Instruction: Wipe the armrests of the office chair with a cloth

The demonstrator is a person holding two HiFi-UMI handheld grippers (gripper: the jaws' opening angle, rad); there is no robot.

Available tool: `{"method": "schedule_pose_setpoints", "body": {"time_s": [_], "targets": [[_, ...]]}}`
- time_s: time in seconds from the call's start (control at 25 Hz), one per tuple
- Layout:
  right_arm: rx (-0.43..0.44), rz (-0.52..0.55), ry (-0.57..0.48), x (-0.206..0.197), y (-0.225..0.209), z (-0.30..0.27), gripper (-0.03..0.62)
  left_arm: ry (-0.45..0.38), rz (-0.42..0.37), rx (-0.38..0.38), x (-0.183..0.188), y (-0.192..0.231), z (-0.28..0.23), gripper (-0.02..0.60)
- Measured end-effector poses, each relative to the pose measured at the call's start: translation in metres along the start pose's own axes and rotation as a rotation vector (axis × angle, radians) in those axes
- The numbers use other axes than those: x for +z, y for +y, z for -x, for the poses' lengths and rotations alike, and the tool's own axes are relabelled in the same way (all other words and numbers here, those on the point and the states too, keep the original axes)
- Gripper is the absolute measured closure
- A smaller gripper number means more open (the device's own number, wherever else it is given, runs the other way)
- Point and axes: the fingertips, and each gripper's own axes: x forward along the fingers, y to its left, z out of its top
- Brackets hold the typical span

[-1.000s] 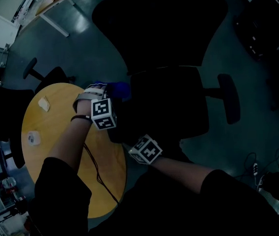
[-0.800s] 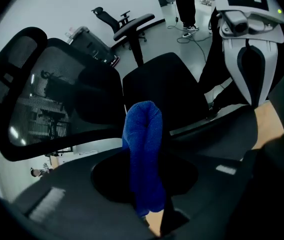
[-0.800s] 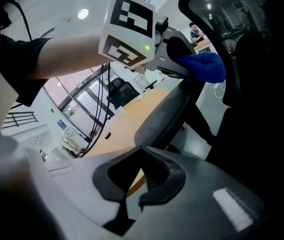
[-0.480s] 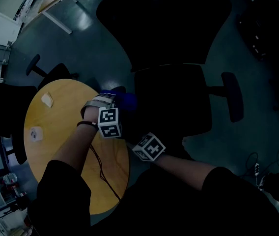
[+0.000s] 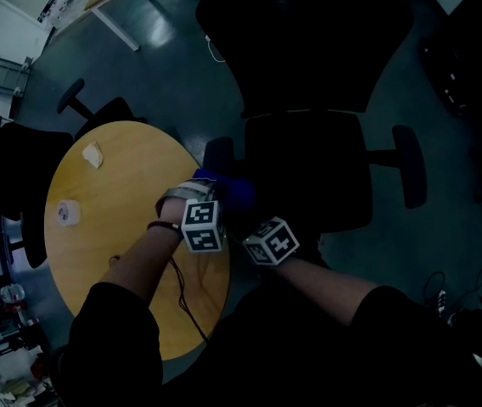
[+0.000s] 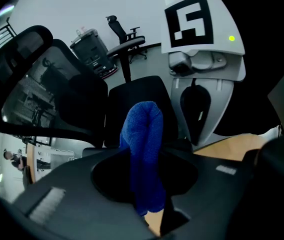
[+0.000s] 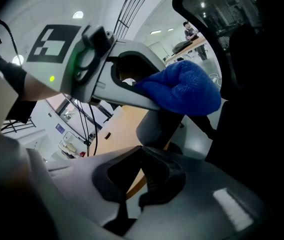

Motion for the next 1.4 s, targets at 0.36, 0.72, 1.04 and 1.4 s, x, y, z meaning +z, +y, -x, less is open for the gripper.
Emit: {"method": "schedule_pose_setpoints", "body": {"time_s": [0.36,0.72,1.04,1.4], "targets": [[-0.072,-0.057,-0.063,0.002,-0.012,0.005,0.589,-0.121,0.185,-0.06,0.01,-0.05,0.015,0.463],[-0.124,-0.018,-0.066,-0.019,0.005,0.045,0.589,-0.323,0.343,-0.003,0.035,-0.067,0.058,0.462],[-0.269,-0.153,-0.31,-0.031,-0.054,0.222,0.589,-0.647,0.827,0.284,0.083,0.013,0.095,0.462],[-0.381,-0.182,-0.347,-0.076,-0.19,0.402,0.589,-0.562,0.772,0.281,0.242,0.109,0.048,0.462]]}}
